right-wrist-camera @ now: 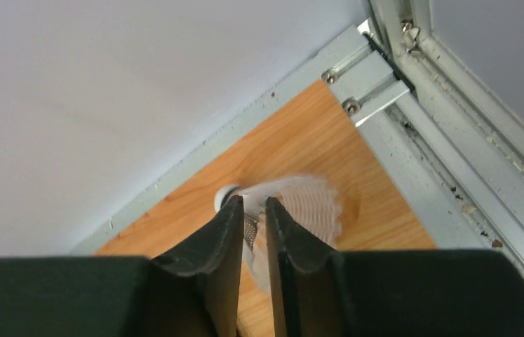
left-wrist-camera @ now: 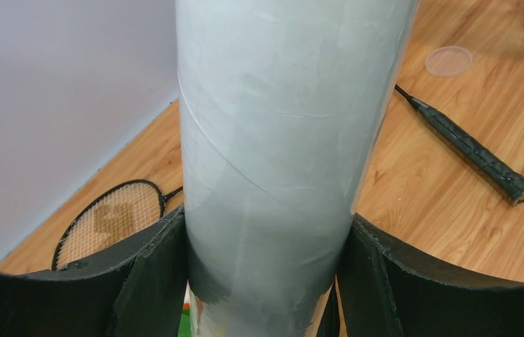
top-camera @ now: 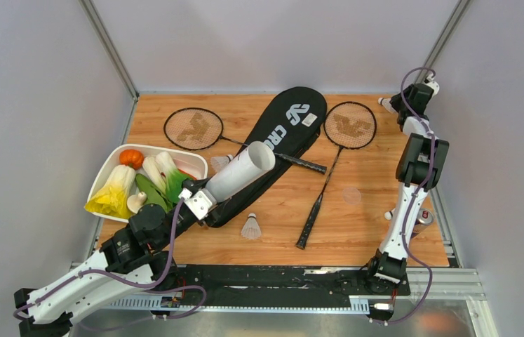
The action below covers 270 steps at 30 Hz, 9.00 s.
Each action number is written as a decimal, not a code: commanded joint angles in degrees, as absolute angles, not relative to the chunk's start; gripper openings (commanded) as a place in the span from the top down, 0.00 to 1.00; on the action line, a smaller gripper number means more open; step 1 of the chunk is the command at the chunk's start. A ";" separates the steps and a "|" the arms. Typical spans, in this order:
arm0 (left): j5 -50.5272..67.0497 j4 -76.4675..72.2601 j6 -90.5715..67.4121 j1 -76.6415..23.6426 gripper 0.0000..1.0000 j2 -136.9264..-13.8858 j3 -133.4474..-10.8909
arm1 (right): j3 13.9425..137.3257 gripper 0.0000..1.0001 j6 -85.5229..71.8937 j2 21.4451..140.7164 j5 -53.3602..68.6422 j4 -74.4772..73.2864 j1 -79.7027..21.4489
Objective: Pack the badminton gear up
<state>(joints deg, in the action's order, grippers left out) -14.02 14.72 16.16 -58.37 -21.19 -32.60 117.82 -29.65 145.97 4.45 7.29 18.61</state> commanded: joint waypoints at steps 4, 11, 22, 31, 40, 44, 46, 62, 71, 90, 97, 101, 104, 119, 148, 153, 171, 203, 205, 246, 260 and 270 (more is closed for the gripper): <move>-14.97 11.33 16.40 -58.23 0.53 -20.73 -32.75 | 111.27 1.00 -30.38 137.91 9.76 11.34 19.42; -15.96 11.54 16.58 -58.20 0.53 -21.14 -32.41 | 103.88 1.00 -30.83 128.49 13.07 11.54 19.85; -17.15 11.82 16.65 -58.23 0.53 -23.76 -32.48 | 85.28 1.00 -31.08 103.44 24.00 5.66 15.41; -19.20 11.66 17.07 -58.19 0.53 -25.48 -32.15 | 75.63 1.00 -26.75 78.09 36.92 0.34 3.11; -18.67 12.04 17.28 -58.18 0.53 -25.67 -31.97 | 73.09 1.00 -25.13 59.37 44.64 -3.83 -7.98; -18.12 12.05 17.94 -58.19 0.53 -25.69 -31.87 | 72.87 1.00 -24.44 55.45 49.90 -6.67 -9.42; -17.30 12.15 18.84 -58.21 0.54 -25.99 -31.92 | 72.68 1.00 -23.71 53.91 52.56 -8.78 -9.67; -10.27 14.32 18.28 -58.21 0.53 -36.44 -39.34 | 66.52 1.00 -24.02 49.08 54.20 -11.43 -16.79; -9.33 13.56 17.67 -58.19 0.53 -36.04 -38.67 | 61.73 1.00 -22.13 50.87 48.97 -11.36 -23.02; -10.67 12.82 18.67 -58.19 0.52 -34.20 -37.31 | 59.18 0.90 -24.52 56.60 38.69 -6.99 -37.79; -13.52 13.28 18.12 -58.18 0.52 -32.05 -36.21 | 60.35 0.57 -25.93 50.96 33.41 -8.72 -37.75; -15.52 13.84 17.94 -58.18 0.52 -30.50 -35.57 | 59.29 0.41 -25.01 46.93 29.59 -9.84 -37.79; -18.16 14.06 18.03 -58.19 0.51 -29.26 -35.15 | 56.20 0.33 -24.48 43.84 23.49 -9.89 -37.74; -27.38 8.39 20.65 -58.18 0.51 -17.35 -32.34 | 34.90 0.33 -14.33 46.50 -8.03 0.71 -55.05; -31.79 7.46 21.33 -58.20 0.51 -16.00 -31.62 | 31.05 0.40 1.89 89.29 -36.44 30.46 -82.44; -31.84 7.59 21.28 -58.19 0.51 -16.11 -31.55 | 32.45 0.51 1.29 92.27 -38.10 32.90 -82.44; -31.37 7.94 21.74 -58.18 0.51 -17.77 -31.31 | 34.80 1.00 -11.71 73.59 -36.00 19.89 -75.96; -17.24 13.32 26.49 -58.23 0.51 -24.08 -32.98 | 76.17 1.00 -20.42 53.28 37.58 -27.14 -35.24; -15.98 13.31 27.28 -58.20 0.51 -22.77 -32.62 | 76.52 1.00 -19.95 53.06 37.11 -28.56 -35.18; -10.01 12.96 29.31 -58.18 0.52 -23.09 -33.23 | 70.23 0.43 -21.44 54.53 33.90 -23.41 -36.56; -9.41 12.32 28.11 -58.21 0.51 -21.18 -32.98 | 67.56 0.34 -20.00 53.46 29.71 -25.10 -36.56; -8.83 12.06 27.84 -58.20 0.51 -21.77 -32.89 | 63.23 0.32 -24.60 57.83 35.20 -16.53 -38.64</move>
<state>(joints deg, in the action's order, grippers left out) -10.13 16.73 28.84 -58.26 -21.82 -30.72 63.61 -22.48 56.42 33.71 -21.76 -37.04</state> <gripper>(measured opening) 0.726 0.681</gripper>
